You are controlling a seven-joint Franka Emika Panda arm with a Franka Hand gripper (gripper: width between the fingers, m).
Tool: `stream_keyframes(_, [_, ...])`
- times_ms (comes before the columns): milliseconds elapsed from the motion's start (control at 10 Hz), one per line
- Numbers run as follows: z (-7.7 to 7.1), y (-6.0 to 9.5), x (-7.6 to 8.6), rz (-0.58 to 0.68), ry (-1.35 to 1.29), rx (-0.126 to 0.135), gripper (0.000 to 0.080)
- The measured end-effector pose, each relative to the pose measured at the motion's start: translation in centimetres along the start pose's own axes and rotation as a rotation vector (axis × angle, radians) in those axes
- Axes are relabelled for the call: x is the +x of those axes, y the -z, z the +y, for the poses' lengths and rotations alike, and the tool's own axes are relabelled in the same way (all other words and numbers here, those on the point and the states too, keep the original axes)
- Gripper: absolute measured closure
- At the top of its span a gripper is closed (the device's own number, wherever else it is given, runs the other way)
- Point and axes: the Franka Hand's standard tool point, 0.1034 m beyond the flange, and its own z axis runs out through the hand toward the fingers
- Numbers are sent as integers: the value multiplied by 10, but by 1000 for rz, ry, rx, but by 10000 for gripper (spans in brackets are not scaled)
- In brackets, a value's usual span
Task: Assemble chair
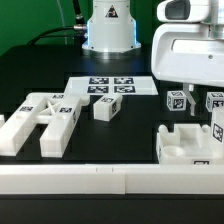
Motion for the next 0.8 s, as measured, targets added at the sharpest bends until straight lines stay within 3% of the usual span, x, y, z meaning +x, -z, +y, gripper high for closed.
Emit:
stream_keyframes(400, [0,1,1,7,414,-31,151])
stream_keyframes(800, [-1,3,3,8,726,-38,151])
